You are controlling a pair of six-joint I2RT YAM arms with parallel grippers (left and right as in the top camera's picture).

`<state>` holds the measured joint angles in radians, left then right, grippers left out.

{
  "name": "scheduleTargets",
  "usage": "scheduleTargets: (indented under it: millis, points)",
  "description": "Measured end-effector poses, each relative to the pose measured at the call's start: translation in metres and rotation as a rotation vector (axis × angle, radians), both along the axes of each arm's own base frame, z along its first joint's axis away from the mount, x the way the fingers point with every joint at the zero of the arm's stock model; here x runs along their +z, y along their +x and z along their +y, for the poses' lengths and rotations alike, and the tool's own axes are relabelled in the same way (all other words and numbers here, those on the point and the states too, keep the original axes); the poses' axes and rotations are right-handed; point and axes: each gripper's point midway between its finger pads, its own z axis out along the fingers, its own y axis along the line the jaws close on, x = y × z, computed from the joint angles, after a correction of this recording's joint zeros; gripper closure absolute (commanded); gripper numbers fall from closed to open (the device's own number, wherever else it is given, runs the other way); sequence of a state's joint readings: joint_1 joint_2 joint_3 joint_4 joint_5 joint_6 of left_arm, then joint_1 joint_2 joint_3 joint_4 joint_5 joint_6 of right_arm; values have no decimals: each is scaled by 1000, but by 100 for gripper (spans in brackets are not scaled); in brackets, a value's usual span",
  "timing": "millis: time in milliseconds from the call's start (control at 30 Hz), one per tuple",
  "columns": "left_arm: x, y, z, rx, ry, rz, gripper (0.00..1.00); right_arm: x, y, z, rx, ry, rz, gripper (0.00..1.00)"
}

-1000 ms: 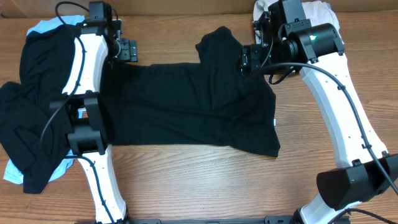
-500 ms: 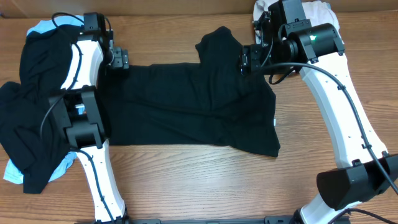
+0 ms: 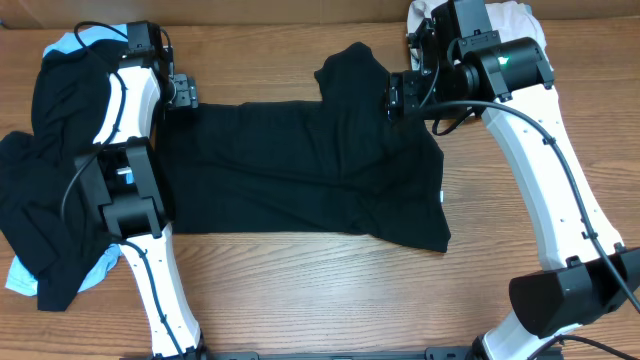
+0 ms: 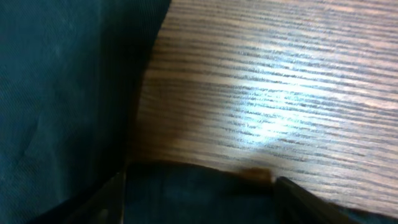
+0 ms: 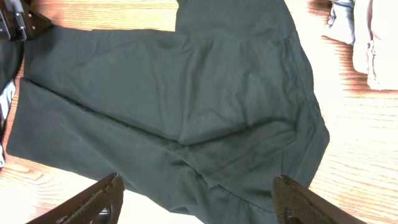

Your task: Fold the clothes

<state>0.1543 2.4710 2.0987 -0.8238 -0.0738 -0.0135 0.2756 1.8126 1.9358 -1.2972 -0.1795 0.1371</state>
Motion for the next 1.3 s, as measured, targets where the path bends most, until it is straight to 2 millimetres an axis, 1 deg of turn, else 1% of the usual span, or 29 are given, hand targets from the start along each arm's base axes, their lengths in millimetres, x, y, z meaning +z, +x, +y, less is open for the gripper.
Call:
scheduleTargets:
  millis: [167, 367, 567, 600, 633, 700, 767, 867, 900, 933, 1100, 1300]
  points:
    - [1, 1, 0, 6, -1, -6, 30, 0, 1, 0, 1, 1, -3, 20]
    - [0, 2, 0, 6, -1, -9, 30, 0, 1, 0, 0, 1, -3, 20]
    - [-5, -2, 0, 7, -1, 2, 30, 0, 1, 0, 0, 0, -3, 20]
    - [-6, -1, 0, 7, -1, 1, 32, 0, 1, 0, 0, 1, -3, 20]
    - [-7, -1, 0, 7, -1, 0, 36, 0, 1, 0, 1, 1, -3, 20]
    - [-7, 0, 0, 7, -3, -6, 55, 0, 1, 0, 0, 1, -3, 20]
    - [-7, 1, 0, 4, -3, -9, 70, 0, 1, 0, 0, 1, -3, 20]
    - [-8, 1, -3, 2, -6, -10, 90, 0, 1, 0, 0, 1, -3, 20]
    - [-8, 1, -3, 0, -7, -10, 94, 0, 1, 0, 1, 1, -4, 20]
    - [-8, 1, -4, 2, -11, -9, 96, 1, 1, 0, 0, 1, -6, 20]
    - [-9, -3, -4, 3, -13, 4, 96, 2, 3, 1, 0, 3, -15, 20]
    - [-9, -17, -6, 25, -25, 66, 96, 3, 6, 2, -16, 14, -20, 20]
